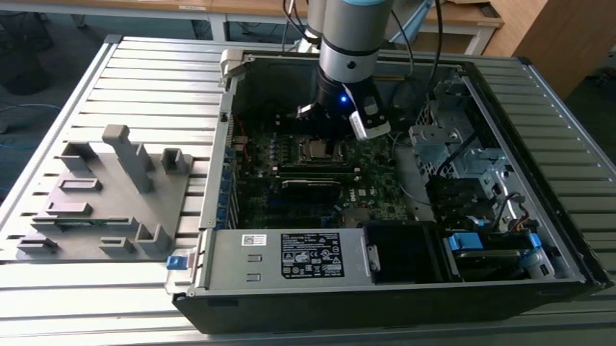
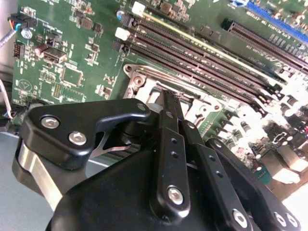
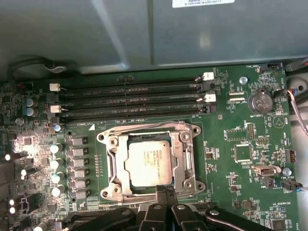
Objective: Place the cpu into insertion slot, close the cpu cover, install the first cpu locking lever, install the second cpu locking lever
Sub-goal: 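Install the second cpu locking lever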
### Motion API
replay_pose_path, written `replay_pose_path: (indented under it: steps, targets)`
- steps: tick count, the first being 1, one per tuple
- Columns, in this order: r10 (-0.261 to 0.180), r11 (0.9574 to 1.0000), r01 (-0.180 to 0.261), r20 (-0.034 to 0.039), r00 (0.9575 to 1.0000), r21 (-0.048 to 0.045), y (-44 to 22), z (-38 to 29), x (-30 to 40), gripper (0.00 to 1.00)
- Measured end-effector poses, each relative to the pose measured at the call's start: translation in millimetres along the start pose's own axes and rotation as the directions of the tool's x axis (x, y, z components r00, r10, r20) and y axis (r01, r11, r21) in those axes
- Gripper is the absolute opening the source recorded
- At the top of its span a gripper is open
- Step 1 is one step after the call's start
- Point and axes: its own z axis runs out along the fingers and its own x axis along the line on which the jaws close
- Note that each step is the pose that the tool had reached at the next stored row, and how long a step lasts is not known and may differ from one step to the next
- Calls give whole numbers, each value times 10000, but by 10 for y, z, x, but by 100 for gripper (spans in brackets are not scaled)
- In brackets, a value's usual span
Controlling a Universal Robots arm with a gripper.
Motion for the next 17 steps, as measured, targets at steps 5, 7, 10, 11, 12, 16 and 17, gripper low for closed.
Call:
replay_pose_path:
  steps: [5, 7, 10, 11, 12, 16, 17]
  targets:
    - [-1, 10000, 1, 2, 10000, 2, 32, 7, 49, 10]
    - [0, 10000, 0, 3, 10000, 3, 49, 10, 69, 10]
    - [0, 10000, 0, 4, 10000, 7, 77, 14, 97, 10]
    - [0, 10000, 0, 4, 10000, 8, 88, 16, 105, 10]
    - [0, 10000, 0, 5, 10000, 10, 99, 18, 113, 10]
    - [0, 10000, 0, 5, 10000, 20, 114, 20, 115, 10]
    - [0, 10000, 0, 4, 10000, 23, 117, 20, 115, 10]
